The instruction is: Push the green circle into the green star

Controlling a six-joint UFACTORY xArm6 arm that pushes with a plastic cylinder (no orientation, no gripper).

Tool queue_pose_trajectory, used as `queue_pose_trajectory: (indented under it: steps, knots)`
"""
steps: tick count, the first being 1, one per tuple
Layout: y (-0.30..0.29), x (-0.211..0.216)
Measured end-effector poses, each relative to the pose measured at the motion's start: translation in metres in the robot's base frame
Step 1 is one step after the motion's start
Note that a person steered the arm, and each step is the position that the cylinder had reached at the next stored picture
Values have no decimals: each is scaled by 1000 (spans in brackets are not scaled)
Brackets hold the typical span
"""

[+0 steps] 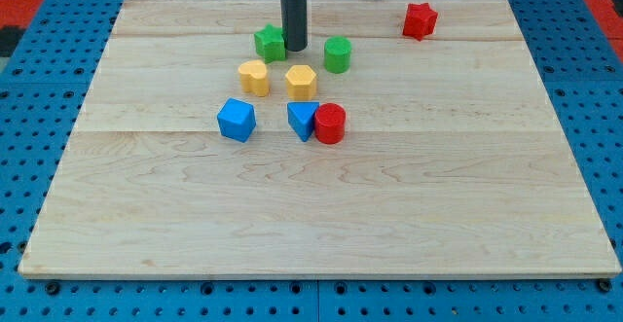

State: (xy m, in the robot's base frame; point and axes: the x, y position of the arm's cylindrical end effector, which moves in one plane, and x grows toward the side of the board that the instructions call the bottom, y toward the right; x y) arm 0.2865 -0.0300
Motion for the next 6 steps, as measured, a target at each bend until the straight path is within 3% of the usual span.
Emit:
queue_pose_trajectory:
  steps: [1, 3, 4, 6]
  knots:
    - [6, -22]
    - [125, 2]
    - [123, 42]
    - [-10, 8]
